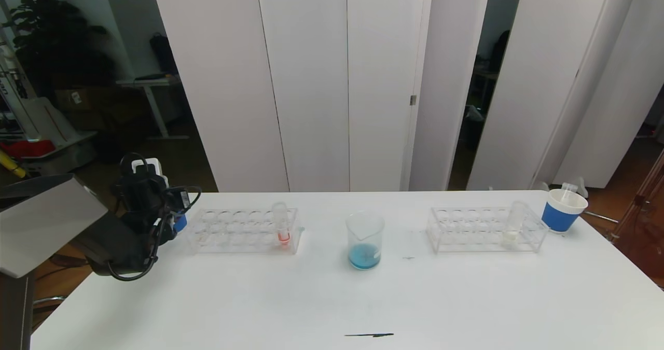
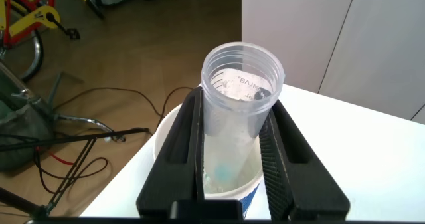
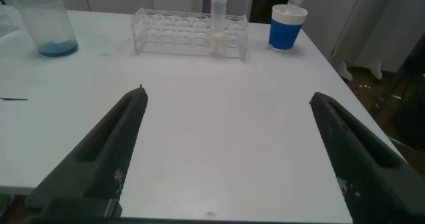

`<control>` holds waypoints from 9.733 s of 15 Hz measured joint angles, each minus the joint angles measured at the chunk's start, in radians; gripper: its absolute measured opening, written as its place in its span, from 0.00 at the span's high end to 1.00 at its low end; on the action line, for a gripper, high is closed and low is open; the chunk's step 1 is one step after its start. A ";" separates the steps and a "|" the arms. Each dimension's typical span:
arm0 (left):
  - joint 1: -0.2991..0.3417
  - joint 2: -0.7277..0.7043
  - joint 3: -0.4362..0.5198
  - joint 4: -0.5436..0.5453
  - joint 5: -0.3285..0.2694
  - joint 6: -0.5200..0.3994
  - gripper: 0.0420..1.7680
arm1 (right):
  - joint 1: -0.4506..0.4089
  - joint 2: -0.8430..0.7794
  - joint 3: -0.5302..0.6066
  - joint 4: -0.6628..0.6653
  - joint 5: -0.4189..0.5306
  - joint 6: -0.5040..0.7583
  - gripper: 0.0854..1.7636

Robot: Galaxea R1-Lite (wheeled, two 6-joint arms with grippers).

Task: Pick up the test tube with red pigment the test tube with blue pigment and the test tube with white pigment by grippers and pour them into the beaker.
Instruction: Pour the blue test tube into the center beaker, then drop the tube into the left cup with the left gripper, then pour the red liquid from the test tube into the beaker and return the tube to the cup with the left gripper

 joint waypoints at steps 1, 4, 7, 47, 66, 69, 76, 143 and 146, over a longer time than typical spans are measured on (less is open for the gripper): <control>0.000 0.000 0.001 0.000 0.000 -0.001 0.69 | 0.000 0.000 0.000 0.000 0.000 0.000 0.01; 0.000 -0.003 0.006 0.000 0.000 0.012 0.55 | 0.000 0.000 0.000 0.000 0.000 0.000 0.01; -0.001 -0.010 0.005 -0.001 0.000 0.013 0.04 | 0.000 0.000 0.000 0.000 0.000 0.000 0.01; -0.168 -2.146 0.797 1.151 -0.330 0.182 0.01 | 0.000 0.000 0.000 0.000 0.000 0.000 0.01; -0.161 -2.363 1.089 1.174 -0.413 0.020 0.01 | 0.000 0.000 0.000 -0.001 0.000 0.000 0.01; -0.161 -2.363 1.089 1.174 -0.414 0.020 0.01 | 0.000 0.000 0.000 -0.001 0.000 0.000 0.01; -0.161 -2.363 1.089 1.175 -0.411 0.019 0.01 | 0.000 0.000 0.000 -0.001 0.000 0.000 0.01; -0.646 -0.380 0.651 -0.131 0.051 -0.242 0.01 | 0.000 0.000 0.000 -0.001 0.000 0.000 0.01; -0.641 -0.342 0.590 -0.132 0.073 -0.233 0.01 | 0.000 0.000 0.000 -0.001 0.000 0.000 0.01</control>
